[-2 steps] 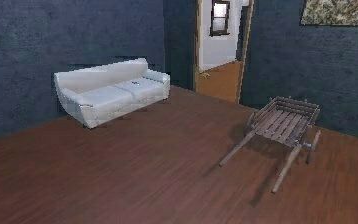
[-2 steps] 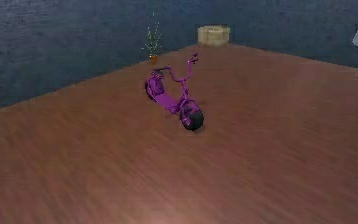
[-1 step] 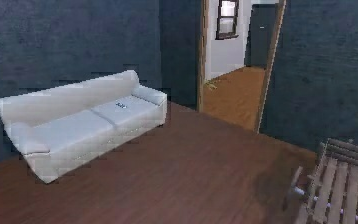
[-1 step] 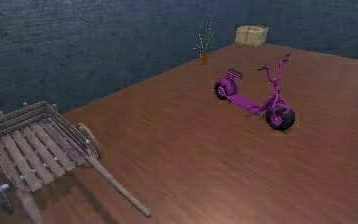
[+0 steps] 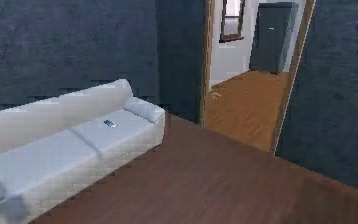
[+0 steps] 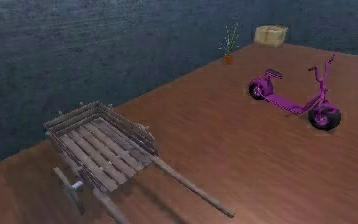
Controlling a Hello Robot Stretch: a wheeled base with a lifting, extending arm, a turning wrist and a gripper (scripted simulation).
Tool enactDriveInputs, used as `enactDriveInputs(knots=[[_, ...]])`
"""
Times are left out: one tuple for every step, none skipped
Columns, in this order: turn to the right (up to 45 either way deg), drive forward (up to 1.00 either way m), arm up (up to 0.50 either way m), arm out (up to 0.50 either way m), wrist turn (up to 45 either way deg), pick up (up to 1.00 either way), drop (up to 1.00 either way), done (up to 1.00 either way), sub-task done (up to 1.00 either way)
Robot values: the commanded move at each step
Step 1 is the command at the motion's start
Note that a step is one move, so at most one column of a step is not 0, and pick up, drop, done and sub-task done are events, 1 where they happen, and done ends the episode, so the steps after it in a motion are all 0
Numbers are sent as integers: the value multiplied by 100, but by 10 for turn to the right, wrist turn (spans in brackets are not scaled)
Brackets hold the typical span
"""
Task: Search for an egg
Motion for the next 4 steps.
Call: enactDriveInputs(knots=[[180,0,0,0,0,0,0,0,0],[0,100,0,0,0,0,0,0,0],[0,100,0,0,0,0,0,0,0],[30,0,0,0,0,0,0,0,0]])
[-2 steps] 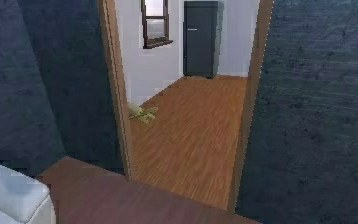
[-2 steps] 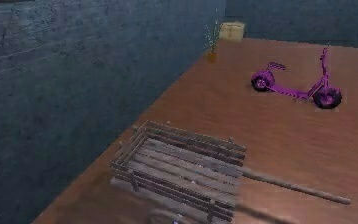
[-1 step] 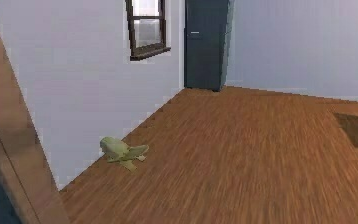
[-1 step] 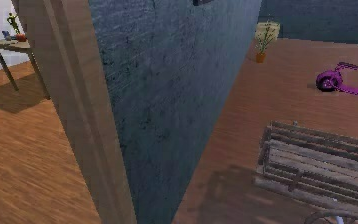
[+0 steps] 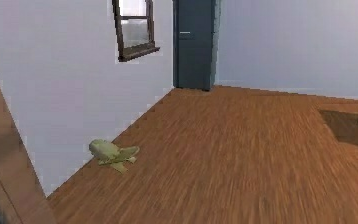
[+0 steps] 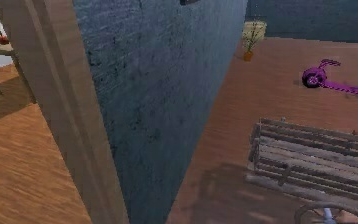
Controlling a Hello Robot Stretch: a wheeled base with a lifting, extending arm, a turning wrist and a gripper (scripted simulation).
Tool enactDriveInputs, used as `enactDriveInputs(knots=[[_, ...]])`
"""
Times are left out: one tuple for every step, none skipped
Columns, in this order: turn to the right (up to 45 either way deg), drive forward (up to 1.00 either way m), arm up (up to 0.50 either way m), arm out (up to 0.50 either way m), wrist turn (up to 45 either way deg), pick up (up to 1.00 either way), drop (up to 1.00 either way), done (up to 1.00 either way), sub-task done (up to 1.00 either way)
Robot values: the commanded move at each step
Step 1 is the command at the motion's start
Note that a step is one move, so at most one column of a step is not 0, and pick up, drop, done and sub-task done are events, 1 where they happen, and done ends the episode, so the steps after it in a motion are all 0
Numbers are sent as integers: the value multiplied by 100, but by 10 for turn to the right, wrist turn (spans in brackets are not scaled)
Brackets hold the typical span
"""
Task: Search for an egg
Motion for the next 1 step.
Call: enactDriveInputs(knots=[[0,15,0,0,0,0,0,0,0]])
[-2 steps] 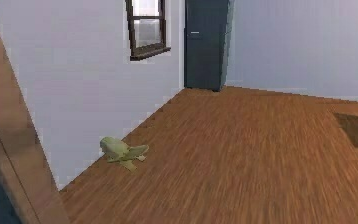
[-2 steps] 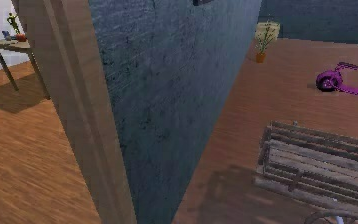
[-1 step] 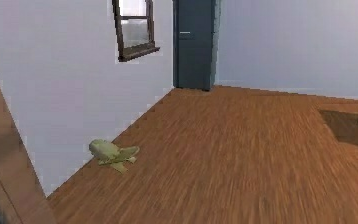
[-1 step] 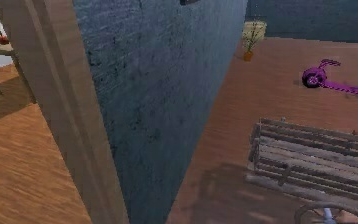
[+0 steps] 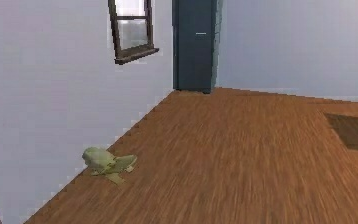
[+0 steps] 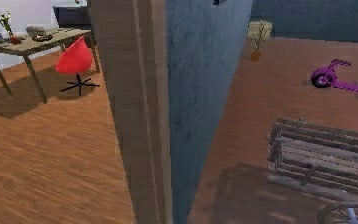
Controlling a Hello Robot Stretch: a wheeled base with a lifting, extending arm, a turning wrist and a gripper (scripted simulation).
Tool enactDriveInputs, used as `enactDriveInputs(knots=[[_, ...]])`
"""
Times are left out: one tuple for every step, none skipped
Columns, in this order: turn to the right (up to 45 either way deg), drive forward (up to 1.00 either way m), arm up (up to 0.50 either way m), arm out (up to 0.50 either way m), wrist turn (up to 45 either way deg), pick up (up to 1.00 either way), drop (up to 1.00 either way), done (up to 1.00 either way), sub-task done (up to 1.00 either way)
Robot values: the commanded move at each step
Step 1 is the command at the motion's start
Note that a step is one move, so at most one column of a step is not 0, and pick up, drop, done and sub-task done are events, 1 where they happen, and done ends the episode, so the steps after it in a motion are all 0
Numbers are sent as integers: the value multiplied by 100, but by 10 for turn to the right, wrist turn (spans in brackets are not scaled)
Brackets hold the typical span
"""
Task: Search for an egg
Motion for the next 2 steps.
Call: enactDriveInputs(knots=[[180,0,0,0,0,0,0,0,0],[0,40,0,0,0,0,0,0,0]])
